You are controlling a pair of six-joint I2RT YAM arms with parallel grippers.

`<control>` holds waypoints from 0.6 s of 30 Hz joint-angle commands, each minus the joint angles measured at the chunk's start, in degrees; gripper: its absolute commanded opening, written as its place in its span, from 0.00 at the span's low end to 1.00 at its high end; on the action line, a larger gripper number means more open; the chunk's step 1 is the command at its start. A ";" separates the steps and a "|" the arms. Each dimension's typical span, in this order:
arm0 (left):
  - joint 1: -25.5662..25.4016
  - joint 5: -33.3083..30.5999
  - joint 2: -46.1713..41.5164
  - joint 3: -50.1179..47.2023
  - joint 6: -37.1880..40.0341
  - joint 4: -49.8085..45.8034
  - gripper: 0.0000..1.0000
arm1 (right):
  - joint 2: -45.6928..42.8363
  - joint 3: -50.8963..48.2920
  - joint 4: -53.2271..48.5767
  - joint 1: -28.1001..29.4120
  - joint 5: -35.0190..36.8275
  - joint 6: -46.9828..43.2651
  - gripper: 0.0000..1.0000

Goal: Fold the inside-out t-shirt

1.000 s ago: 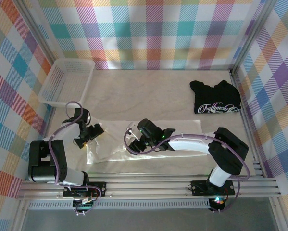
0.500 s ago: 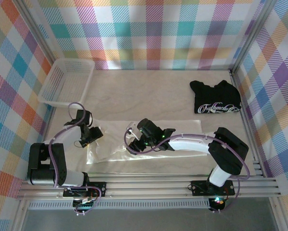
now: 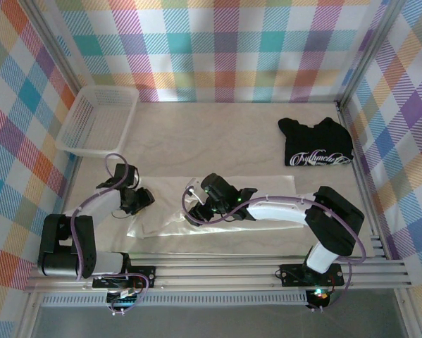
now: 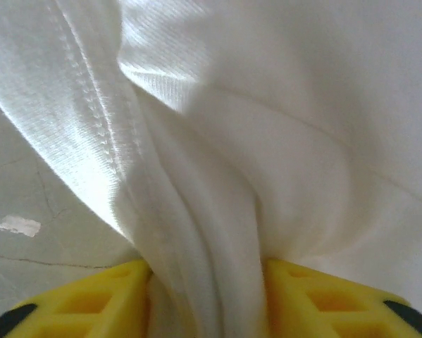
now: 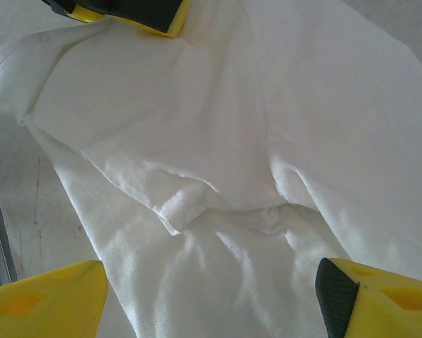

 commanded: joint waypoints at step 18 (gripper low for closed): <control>-1.39 -6.47 -7.29 7.97 0.31 -8.91 0.00 | -5.40 -0.10 -3.84 -2.86 2.47 2.93 0.79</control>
